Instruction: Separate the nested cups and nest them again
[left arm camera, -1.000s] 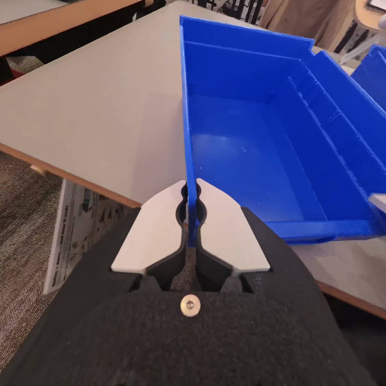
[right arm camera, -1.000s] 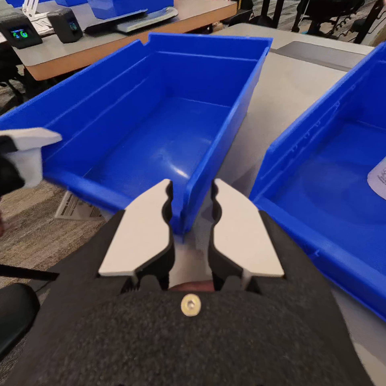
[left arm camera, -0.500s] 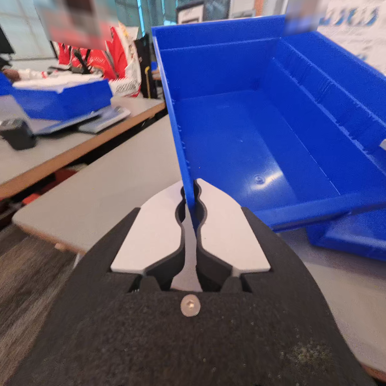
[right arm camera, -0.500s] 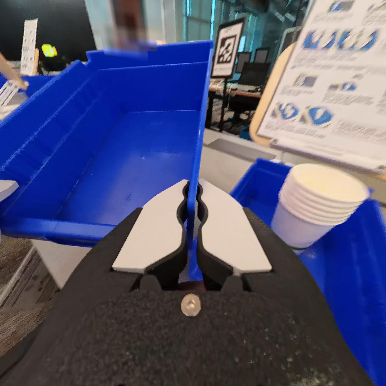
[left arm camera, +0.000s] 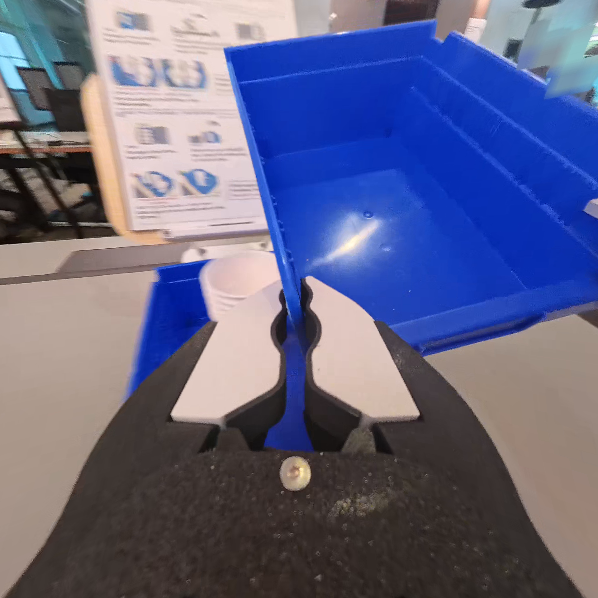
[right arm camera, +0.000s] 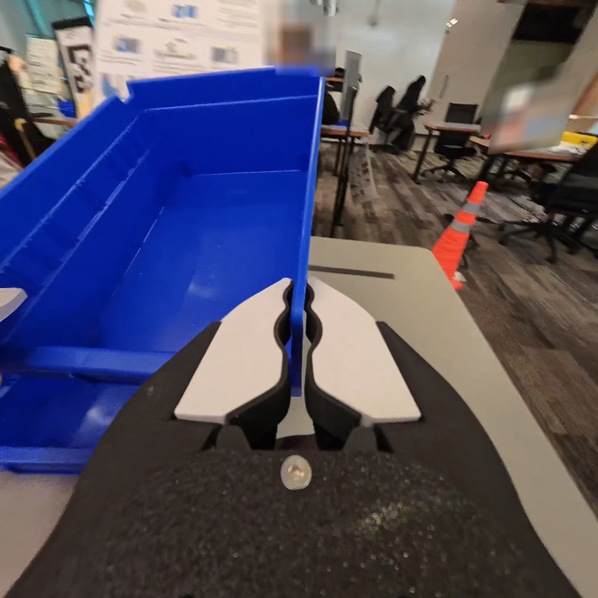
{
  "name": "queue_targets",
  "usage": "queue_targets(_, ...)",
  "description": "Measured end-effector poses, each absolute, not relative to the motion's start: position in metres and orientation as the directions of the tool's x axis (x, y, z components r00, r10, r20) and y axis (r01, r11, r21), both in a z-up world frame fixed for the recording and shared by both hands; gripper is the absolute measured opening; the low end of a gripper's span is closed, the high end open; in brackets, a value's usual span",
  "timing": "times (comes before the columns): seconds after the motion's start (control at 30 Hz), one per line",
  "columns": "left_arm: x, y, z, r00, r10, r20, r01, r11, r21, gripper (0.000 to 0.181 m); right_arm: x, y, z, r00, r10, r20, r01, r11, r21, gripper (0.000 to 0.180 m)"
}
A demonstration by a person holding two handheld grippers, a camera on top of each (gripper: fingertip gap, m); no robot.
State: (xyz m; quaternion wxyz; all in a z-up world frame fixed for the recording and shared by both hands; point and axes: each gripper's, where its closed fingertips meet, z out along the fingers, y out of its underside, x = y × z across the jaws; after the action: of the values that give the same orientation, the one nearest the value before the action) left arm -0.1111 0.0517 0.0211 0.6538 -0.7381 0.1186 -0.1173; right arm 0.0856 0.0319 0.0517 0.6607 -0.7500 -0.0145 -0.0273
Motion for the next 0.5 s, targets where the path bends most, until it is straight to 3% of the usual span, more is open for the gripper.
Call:
queue_targets(0.23, 0.020, 0.038, -0.018, 0.876, -0.483, 0.013, -0.083, -0.177, -0.981, 0.006, 0.208, -0.006, 0.007, 0.988, -0.135, 0.072, 0.039, -0.232, -0.972, 0.004)
queue_targets(0.5, 0.086, 0.031, -0.085, 0.853, -0.519, -0.057, -0.213, -0.246, -0.946, 0.008, 0.271, 0.004, -0.066, 0.996, -0.091, -0.026, -0.055, -0.342, -0.938, 0.003)
